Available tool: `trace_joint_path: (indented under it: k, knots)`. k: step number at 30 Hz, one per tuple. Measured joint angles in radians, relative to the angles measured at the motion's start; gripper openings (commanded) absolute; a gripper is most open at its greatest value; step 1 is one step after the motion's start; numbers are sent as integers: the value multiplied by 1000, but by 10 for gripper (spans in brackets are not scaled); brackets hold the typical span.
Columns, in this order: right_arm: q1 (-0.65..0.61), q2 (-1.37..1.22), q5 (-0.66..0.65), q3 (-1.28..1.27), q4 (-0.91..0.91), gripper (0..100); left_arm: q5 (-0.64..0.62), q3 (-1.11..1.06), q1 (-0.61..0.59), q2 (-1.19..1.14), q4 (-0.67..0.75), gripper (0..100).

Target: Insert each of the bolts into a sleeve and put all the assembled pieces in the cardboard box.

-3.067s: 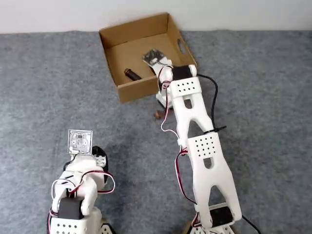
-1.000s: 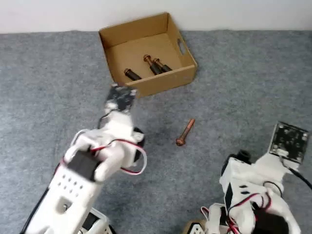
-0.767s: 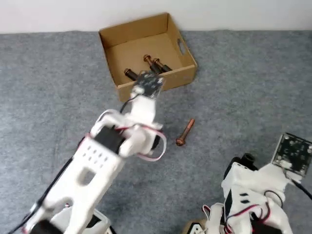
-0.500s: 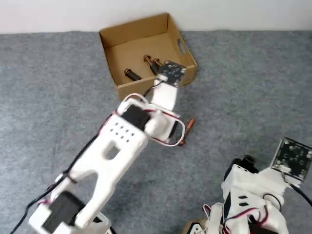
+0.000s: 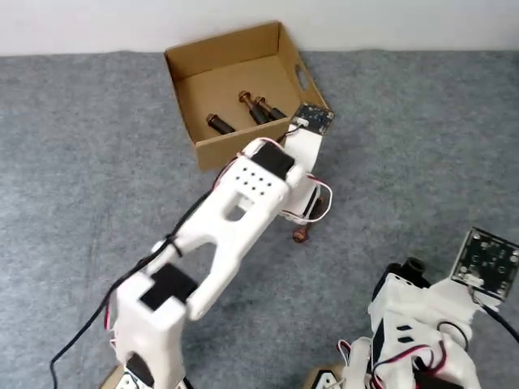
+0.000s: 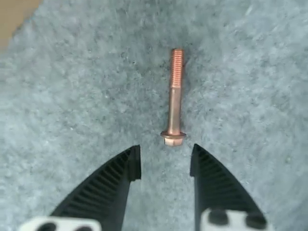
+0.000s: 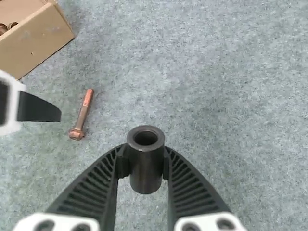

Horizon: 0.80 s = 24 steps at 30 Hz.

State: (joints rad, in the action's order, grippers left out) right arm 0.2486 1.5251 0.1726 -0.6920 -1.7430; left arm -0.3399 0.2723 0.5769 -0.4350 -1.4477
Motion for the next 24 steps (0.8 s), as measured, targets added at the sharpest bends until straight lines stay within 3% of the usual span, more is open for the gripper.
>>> trace_joint_path:
  k: [18, 24]
  knots:
    - [0, 6, 0, 0, 0, 8, 0, 740, 54, -635, -262, 179]
    - [0, 6, 0, 0, 0, 8, -3, 858, 34, -738, -282, 2]
